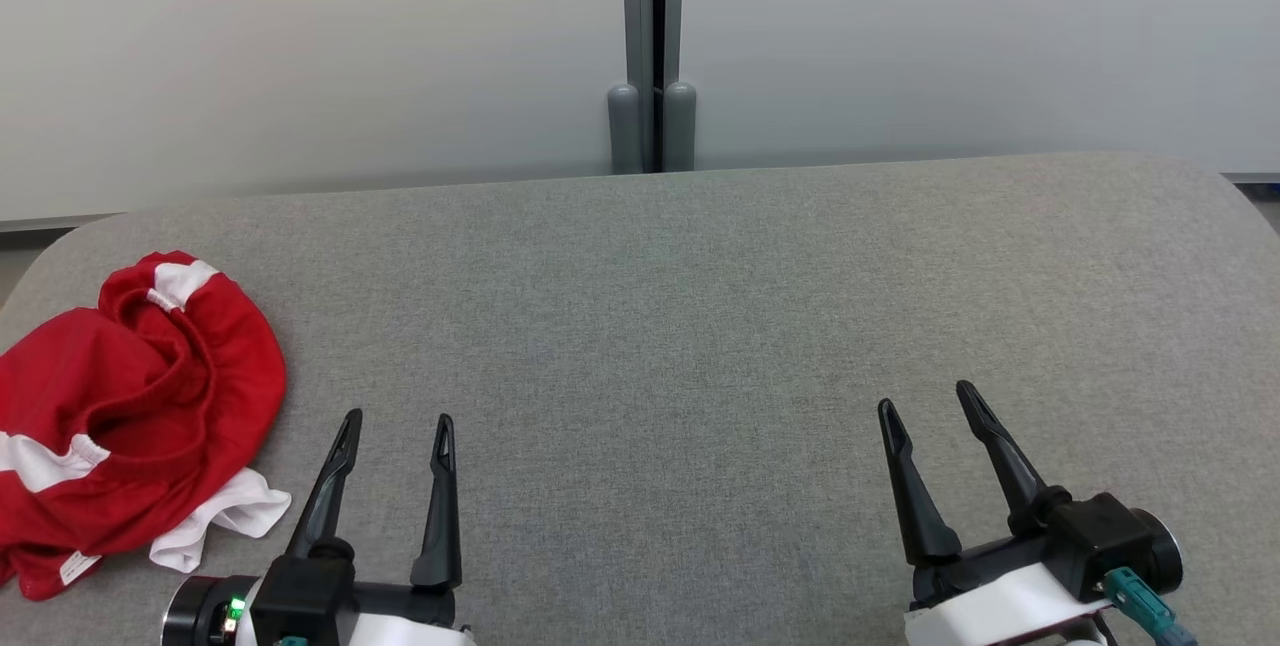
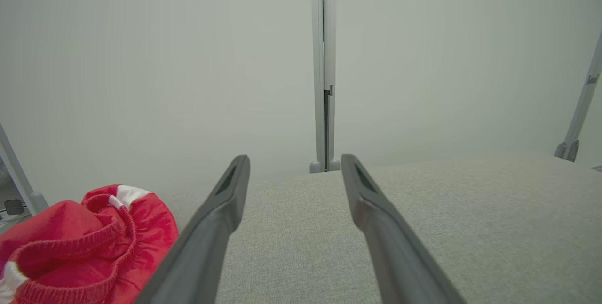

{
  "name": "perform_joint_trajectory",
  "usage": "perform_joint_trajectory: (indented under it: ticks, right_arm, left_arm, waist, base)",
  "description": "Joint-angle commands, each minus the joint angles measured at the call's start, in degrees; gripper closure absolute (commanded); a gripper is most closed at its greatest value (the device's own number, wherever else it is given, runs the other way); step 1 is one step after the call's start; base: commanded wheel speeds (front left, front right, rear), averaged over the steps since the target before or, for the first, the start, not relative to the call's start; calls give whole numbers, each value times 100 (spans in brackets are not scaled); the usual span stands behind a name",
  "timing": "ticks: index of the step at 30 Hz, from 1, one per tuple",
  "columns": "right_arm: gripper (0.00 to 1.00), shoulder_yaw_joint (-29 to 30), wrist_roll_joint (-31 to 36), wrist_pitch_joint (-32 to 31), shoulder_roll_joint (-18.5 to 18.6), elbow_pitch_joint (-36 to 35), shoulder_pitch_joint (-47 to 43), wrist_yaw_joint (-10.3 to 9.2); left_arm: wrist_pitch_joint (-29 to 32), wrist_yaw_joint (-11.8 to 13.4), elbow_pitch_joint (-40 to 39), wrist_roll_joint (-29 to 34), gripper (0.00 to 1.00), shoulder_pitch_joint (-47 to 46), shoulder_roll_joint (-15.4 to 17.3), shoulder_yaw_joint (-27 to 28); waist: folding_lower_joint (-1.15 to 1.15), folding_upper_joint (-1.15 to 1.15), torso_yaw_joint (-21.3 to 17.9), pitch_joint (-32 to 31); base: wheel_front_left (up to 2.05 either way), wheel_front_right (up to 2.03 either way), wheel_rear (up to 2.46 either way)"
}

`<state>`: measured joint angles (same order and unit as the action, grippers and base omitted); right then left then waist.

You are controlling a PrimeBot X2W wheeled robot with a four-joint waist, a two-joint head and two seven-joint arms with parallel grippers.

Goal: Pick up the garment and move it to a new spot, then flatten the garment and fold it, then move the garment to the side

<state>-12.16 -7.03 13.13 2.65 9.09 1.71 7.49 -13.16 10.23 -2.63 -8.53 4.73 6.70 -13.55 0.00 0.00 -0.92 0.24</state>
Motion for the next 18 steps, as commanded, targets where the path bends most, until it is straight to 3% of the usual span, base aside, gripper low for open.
perform_joint_trajectory:
  ticks: [1,18]
  right_arm:
    - [0,-30,117,61,32,-40,-35,0]
    - [0,-151,751,217,36,-95,-56,-1]
  left_arm:
    - [-54,17,-61,145,0,33,19,1]
    - [-213,32,-203,846,0,89,0,-93]
  waist:
    - [0,0,0,6]
    - [0,0,34,77]
  base:
    - [0,0,0]
    - [0,0,0]
